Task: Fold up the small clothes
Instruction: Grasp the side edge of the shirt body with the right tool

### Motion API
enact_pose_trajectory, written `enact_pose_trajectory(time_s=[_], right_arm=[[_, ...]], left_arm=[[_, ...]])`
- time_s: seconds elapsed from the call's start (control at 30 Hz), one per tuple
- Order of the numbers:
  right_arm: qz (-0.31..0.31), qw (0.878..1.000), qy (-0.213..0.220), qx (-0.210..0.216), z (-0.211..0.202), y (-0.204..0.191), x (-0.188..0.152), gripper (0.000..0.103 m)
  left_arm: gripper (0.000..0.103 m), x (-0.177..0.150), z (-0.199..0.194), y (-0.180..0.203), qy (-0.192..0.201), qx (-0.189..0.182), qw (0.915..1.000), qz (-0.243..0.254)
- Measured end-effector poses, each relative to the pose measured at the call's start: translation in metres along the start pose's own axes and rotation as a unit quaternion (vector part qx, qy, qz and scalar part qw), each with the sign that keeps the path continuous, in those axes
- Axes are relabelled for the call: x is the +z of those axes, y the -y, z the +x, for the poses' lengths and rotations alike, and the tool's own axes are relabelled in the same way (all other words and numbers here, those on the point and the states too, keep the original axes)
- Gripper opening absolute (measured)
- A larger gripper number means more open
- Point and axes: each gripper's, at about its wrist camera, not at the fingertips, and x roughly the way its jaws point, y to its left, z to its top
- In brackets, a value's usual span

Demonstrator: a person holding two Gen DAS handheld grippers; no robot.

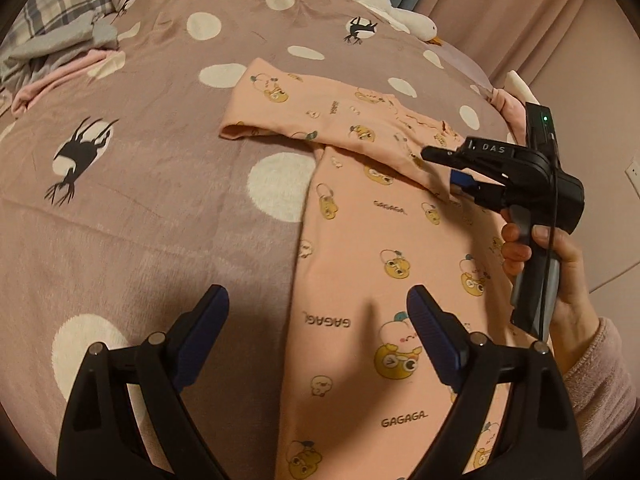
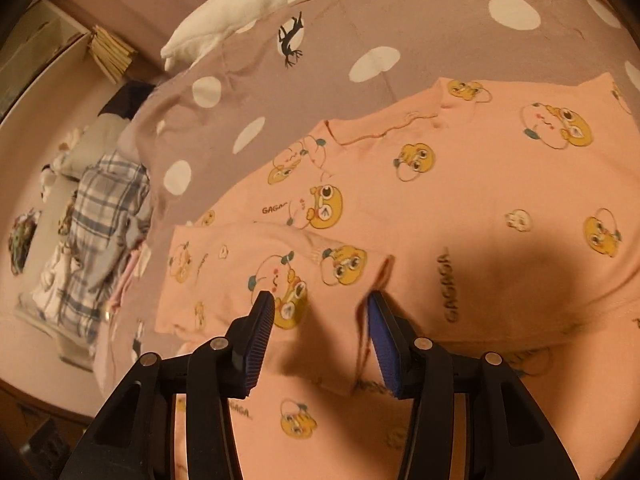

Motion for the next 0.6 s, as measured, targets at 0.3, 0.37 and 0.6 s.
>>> enact_pose_trajectory(time_s=[0.3,0.37,0.6], right_arm=[[-0.037,0.998,0.040,-0.033,-0.020,-0.012,0.014,0.007],[-0.046,0.997,0.060,-0.034,-0.035,-0.014,0.021,0.007],[-0.053,0.992,0.098,-0.059,-0.072,-0.004,0.044,0.007]], left_arm=[[0.091,-0.004,0.000,-0.009,-0.001,-0.011,0.9998,-0.014],[0.091,-0.005,0.000,-0.006,0.000,-0.014,0.9998,-0.012],[0.091,-0.005,0.000,0.003,-0.004,-0.023,0.9997,-0.001]])
